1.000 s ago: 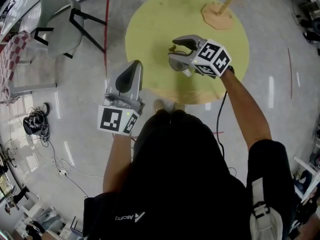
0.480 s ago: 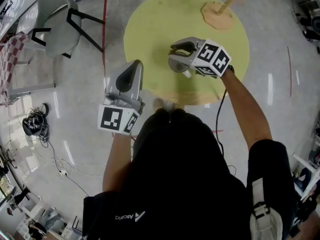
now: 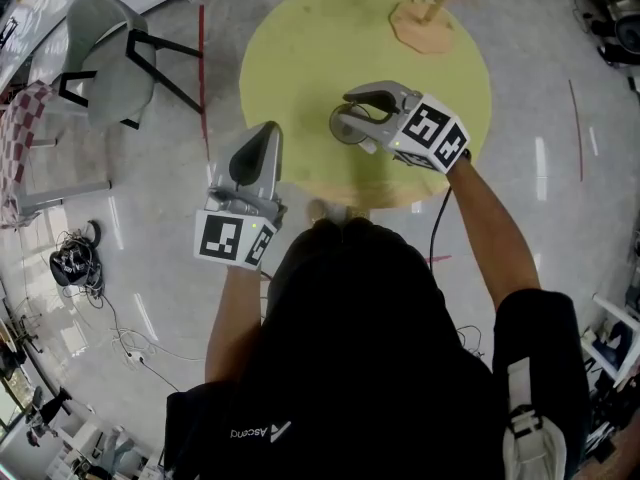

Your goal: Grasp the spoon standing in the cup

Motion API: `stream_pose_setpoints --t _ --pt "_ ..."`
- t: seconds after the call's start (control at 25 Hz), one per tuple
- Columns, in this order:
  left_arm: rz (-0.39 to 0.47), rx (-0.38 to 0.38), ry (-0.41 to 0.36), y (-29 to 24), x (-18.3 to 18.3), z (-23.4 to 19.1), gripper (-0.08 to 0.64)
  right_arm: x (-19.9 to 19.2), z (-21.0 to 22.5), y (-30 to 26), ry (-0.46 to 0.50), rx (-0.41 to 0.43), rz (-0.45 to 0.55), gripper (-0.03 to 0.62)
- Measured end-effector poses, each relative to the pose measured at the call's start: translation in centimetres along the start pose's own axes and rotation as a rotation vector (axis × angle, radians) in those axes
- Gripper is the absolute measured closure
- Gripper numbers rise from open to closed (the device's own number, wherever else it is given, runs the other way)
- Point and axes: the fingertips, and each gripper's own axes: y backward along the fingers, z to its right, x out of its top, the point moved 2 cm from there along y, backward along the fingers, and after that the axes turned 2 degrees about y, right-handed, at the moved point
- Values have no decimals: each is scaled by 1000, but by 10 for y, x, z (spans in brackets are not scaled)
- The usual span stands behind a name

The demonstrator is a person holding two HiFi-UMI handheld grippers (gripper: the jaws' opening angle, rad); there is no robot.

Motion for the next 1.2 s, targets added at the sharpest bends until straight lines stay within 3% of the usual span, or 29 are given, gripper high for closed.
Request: stream_pose_setpoints --t 0.36,0.6,0.76,1.2 --pt "18 -28 -37 -1 14 13 551 48 -8 58 26 -162 176 479" --pt "65 -54 -78 -1 42 40 550 95 -24 116 57 -240 319 479" --pt "109 -66 -92 4 61 50 551 123 -38 149 26 -283 399 480" --pt "174 -91 -118 13 91 47 550 157 -50 185 41 -359 492 480"
